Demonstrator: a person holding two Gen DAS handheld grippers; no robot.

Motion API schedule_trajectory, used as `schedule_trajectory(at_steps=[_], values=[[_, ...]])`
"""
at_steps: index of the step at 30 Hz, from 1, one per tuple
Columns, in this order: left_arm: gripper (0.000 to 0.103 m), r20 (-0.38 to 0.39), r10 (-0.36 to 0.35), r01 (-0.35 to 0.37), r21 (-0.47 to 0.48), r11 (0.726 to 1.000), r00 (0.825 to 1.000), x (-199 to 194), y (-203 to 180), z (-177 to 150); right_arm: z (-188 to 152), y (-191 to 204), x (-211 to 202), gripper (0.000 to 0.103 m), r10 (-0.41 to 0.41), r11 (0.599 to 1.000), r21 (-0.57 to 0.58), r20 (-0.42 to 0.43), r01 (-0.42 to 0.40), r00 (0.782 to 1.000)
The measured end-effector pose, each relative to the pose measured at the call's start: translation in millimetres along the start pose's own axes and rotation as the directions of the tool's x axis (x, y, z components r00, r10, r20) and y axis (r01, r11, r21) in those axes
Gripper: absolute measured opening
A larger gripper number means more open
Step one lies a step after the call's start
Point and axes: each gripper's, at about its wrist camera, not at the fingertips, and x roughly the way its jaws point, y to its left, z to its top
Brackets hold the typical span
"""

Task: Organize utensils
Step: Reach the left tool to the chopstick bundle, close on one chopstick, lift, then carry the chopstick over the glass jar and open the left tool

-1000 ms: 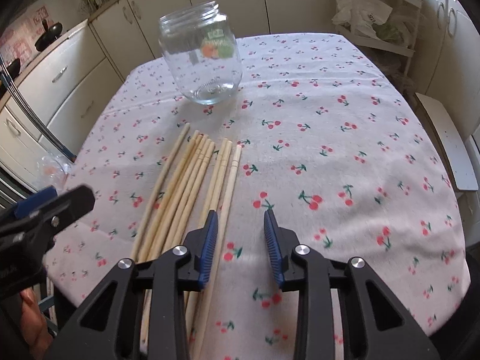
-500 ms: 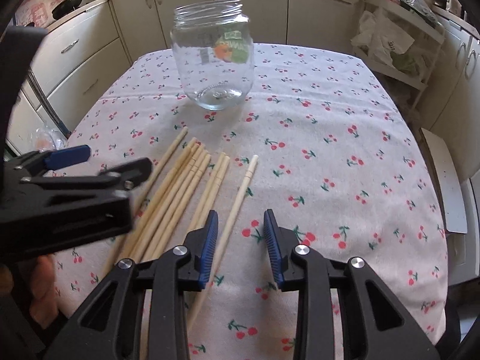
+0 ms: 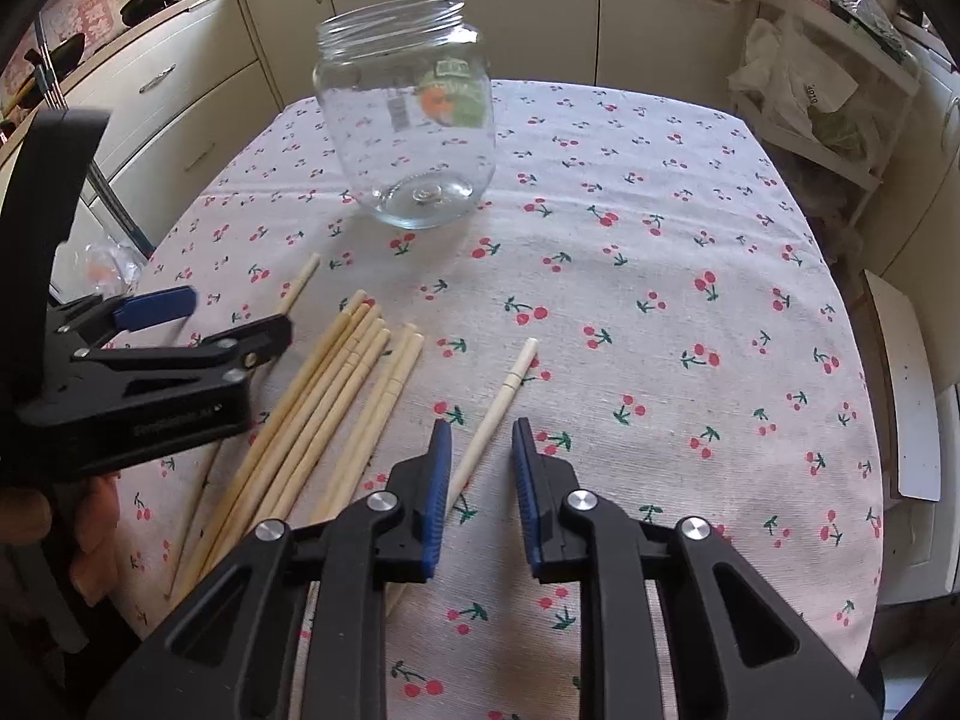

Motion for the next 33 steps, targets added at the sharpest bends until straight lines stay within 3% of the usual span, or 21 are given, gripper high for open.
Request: schedule_trajectory(at_steps=[5, 10, 15, 21, 24, 27, 33], values=[[0.054, 0.018, -0.008, 0.008, 0.026, 1.0, 1.0, 4, -9, 13, -4, 6, -1, 0.02, -0.019, 1.0, 0.012, 0.018, 0.019, 1.0], [0.007, -0.005, -0.072, 0.072, 0.054, 0.996, 0.997, 3, -15, 17, -5, 4, -3, 0.02, -0.009, 0.999, 0.037, 0.024, 0.008, 1.0], [0.005, -0.051, -0.225, 0.224, -0.032, 0.974, 0.973, 1, 6, 21, -7, 1, -4, 0.02, 0.003, 0.997, 0.072, 0.031, -0.005, 1.0], [0.005, 0.111, -0.296, 0.304, -0.06, 0.951, 0.949, -48, 24, 38, -10, -2, -5, 0.02, 0.021, 0.993, 0.116, 0.052, -0.027, 0.998], [0.005, 0.233, -0.324, 0.346, -0.063, 0.936, 0.917, -75, 26, 61, -11, -5, -5, 0.021, 0.033, 0.989, 0.14, 0.066, -0.042, 0.997], [0.005, 0.367, -0.347, 0.391, -0.049, 0.919, 0.863, -102, 25, 88, -12, -5, -5, 0.022, 0.038, 0.988, 0.147, 0.078, -0.049, 0.996], [0.005, 0.522, -0.351, 0.434, -0.042, 0.9, 0.778, -126, 19, 133, -12, -4, -5, 0.022, 0.036, 0.987, 0.151, 0.082, -0.048, 0.996]])
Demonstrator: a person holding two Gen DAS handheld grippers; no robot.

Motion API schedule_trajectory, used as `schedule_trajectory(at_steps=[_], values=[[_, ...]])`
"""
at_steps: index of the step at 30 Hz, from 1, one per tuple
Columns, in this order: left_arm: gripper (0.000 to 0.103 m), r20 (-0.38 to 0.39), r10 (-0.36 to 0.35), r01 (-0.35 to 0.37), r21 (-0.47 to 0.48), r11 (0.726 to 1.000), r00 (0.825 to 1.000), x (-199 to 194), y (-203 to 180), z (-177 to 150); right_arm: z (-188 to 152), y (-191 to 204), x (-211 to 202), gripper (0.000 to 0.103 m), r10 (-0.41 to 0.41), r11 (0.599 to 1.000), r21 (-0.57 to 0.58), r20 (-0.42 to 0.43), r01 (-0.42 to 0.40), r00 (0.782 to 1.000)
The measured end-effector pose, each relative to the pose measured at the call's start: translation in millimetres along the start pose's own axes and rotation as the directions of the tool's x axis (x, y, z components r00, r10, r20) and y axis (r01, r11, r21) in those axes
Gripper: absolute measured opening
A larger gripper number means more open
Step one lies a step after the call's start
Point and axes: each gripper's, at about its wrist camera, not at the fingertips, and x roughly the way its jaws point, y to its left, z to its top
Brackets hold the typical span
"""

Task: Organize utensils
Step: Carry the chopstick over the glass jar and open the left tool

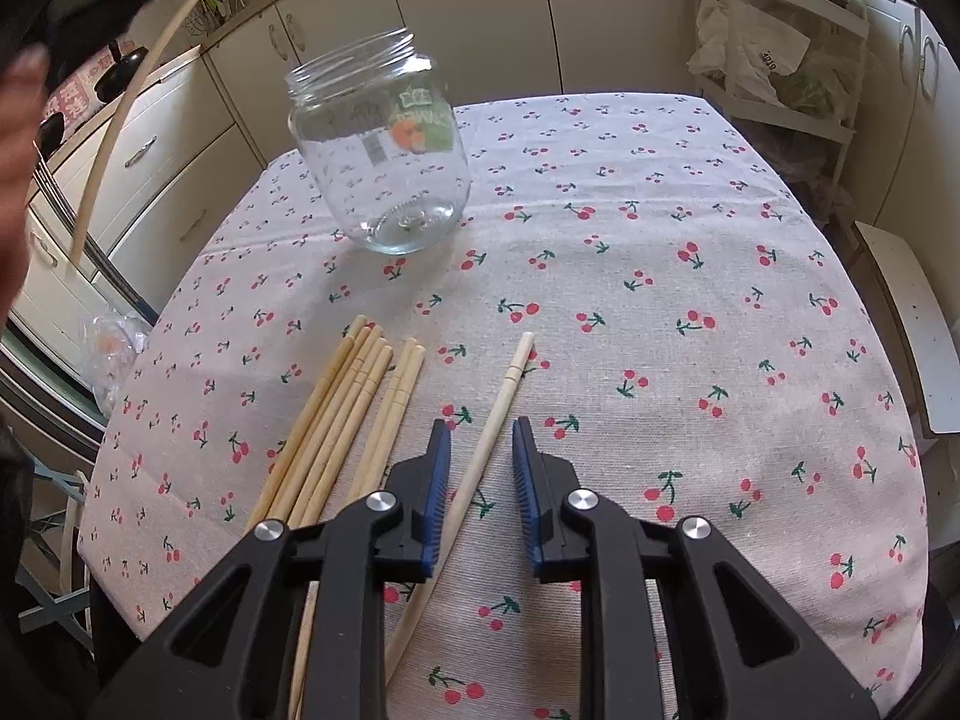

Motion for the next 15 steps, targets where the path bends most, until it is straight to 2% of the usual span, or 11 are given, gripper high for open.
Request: schedule_trajectory(at_steps=[7, 15], values=[[0.005, 0.14, 0.014, -0.013, -0.01, 1.0, 0.99, 21, -14, 38, 0, -2, -1, 0.026, 0.022, 1.0, 0.016, -0.004, -0.022, 1.0], [0.005, 0.3, 0.094, -0.103, 0.013, 0.995, 0.949, 35, -22, 49, 2, -3, 0, 0.026, 0.035, 0.999, 0.029, -0.015, -0.034, 0.999]])
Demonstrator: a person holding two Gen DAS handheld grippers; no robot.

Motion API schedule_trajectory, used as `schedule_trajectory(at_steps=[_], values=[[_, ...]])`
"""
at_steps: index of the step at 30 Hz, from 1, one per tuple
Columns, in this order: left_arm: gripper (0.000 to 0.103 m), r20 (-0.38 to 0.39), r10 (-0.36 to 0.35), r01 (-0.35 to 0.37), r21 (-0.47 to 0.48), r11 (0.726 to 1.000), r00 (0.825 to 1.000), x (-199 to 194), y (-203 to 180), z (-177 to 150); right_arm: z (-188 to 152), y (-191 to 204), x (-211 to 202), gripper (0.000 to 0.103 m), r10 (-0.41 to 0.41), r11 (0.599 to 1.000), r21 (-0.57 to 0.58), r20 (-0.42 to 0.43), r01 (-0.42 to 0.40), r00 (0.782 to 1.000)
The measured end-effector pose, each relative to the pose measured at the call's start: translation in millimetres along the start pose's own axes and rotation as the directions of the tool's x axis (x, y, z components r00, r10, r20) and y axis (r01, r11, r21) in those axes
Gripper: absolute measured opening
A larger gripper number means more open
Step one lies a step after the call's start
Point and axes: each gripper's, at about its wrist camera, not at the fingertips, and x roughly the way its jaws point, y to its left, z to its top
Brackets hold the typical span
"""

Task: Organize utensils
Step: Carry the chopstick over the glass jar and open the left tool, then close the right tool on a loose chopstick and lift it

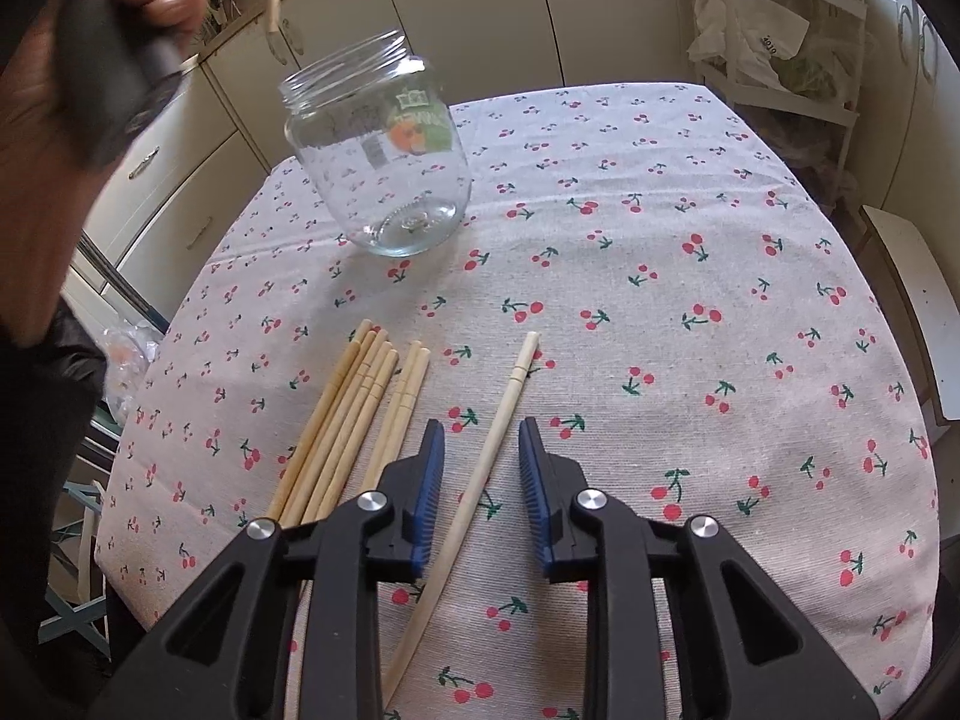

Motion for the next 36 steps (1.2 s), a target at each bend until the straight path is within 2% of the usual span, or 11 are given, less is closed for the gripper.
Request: schedule_trajectory(at_steps=[4, 9, 17, 23, 24, 26, 27, 28, 31, 36], values=[[0.005, 0.009, 0.031, -0.031, 0.01, 0.999, 0.999, 13, 4, -9, 0, -1, 1, 0.026, 0.001, 1.0, -0.005, -0.005, -0.001, 1.0], [0.005, -0.019, 0.042, -0.041, 0.043, 0.998, 0.999, 17, 7, -35, 2, -2, 2, 0.029, 0.014, 1.0, 0.003, -0.012, -0.014, 1.0], [0.005, -0.086, 0.031, -0.023, 0.091, 0.996, 0.996, -2, 12, -68, 2, -3, 1, 0.03, 0.023, 1.0, 0.01, -0.022, -0.022, 0.999], [0.006, -0.161, 0.012, 0.008, 0.124, 0.992, 0.987, -26, 18, -83, 0, -2, -3, 0.03, 0.0, 1.0, -0.004, -0.045, 0.0, 0.999], [0.01, -0.17, 0.008, 0.014, 0.13, 0.991, 0.985, -29, 18, -84, 0, -2, -3, 0.03, -0.006, 1.0, -0.01, -0.047, 0.005, 0.999], [0.023, -0.184, 0.012, 0.013, 0.132, 0.991, 0.983, -41, 23, -88, -1, -1, -3, 0.03, -0.014, 1.0, -0.018, -0.049, 0.014, 0.999], [0.037, -0.185, 0.019, 0.003, 0.119, 0.993, 0.983, -49, 28, -91, 0, 0, -3, 0.03, -0.02, 1.0, -0.019, -0.052, 0.019, 0.998], [0.047, -0.183, 0.024, -0.004, 0.11, 0.994, 0.983, -55, 30, -91, 0, 1, -2, 0.03, -0.027, 0.999, -0.022, -0.053, 0.026, 0.998], [0.057, -0.188, 0.053, -0.039, 0.079, 0.996, 0.981, -77, 49, -99, 4, 5, 2, 0.03, -0.062, 0.997, -0.038, -0.049, 0.06, 0.997], [0.068, -0.247, 0.107, -0.1, 0.042, 0.994, 0.963, -97, 81, -120, 8, 20, 9, 0.028, -0.174, 0.978, -0.119, -0.031, 0.169, 0.984]])
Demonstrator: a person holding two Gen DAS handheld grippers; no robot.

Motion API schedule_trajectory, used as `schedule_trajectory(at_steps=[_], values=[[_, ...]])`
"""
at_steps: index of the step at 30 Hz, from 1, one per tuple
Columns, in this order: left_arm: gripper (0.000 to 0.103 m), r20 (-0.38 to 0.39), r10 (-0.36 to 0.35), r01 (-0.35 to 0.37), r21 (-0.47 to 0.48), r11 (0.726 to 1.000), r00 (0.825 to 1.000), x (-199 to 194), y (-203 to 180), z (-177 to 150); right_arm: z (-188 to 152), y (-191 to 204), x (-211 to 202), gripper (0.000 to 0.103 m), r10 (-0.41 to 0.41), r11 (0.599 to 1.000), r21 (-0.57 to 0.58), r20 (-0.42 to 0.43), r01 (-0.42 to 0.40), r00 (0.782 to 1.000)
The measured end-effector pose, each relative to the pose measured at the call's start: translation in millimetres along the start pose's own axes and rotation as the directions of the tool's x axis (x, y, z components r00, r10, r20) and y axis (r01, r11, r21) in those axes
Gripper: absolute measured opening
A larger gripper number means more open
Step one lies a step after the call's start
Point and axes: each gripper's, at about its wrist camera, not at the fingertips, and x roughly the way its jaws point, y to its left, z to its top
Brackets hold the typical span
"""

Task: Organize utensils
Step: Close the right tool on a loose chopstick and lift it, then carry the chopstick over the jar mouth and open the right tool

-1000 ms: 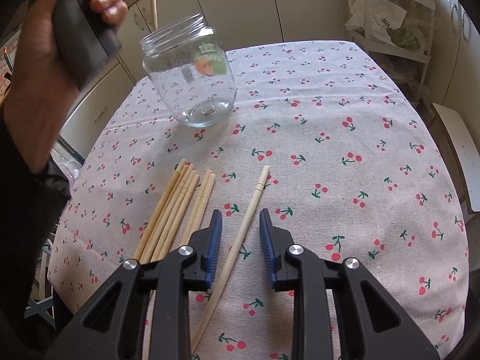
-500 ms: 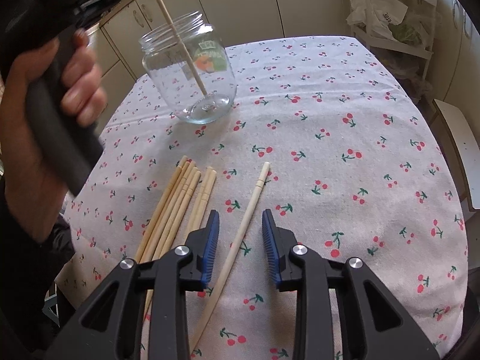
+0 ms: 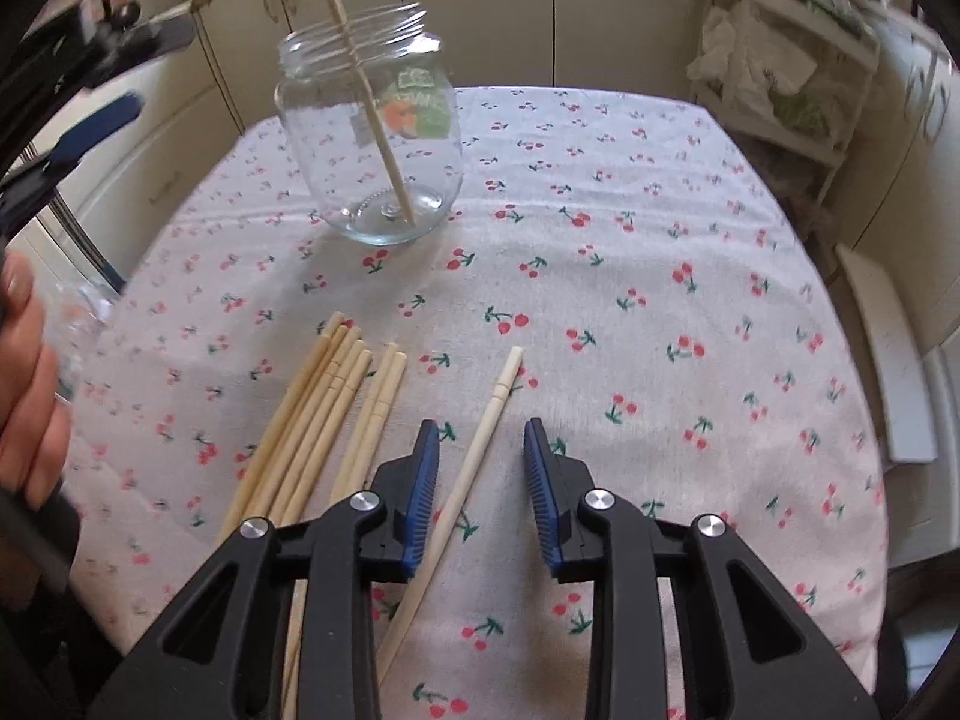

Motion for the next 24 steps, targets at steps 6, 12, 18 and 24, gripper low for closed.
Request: schedule_trajectory(at_steps=[6, 12, 18, 24], values=[[0.078, -0.087, 0.056, -0.064, -0.096, 0.993, 0.995, 1, 37, -35, -6, 17, -3, 0.006, -0.042, 0.995, -0.092, 0.029, 0.044, 0.999], [0.082, -0.121, 0.055, -0.076, -0.174, 0.982, 0.991, 4, 57, -55, 2, -10, -15, 0.006, 0.106, 0.99, 0.083, 0.066, -0.112, 0.992], [0.085, -0.111, 0.064, -0.086, -0.204, 0.975, 0.992, 8, 56, -51, 37, -25, -56, 0.006, 0.198, 0.955, 0.165, 0.266, -0.247, 0.943], [0.085, -0.105, 0.072, -0.092, -0.209, 0.974, 0.992, 9, 55, -50, 87, -22, -85, 0.006, 0.214, 0.932, 0.163, 0.473, -0.324, 0.855]])
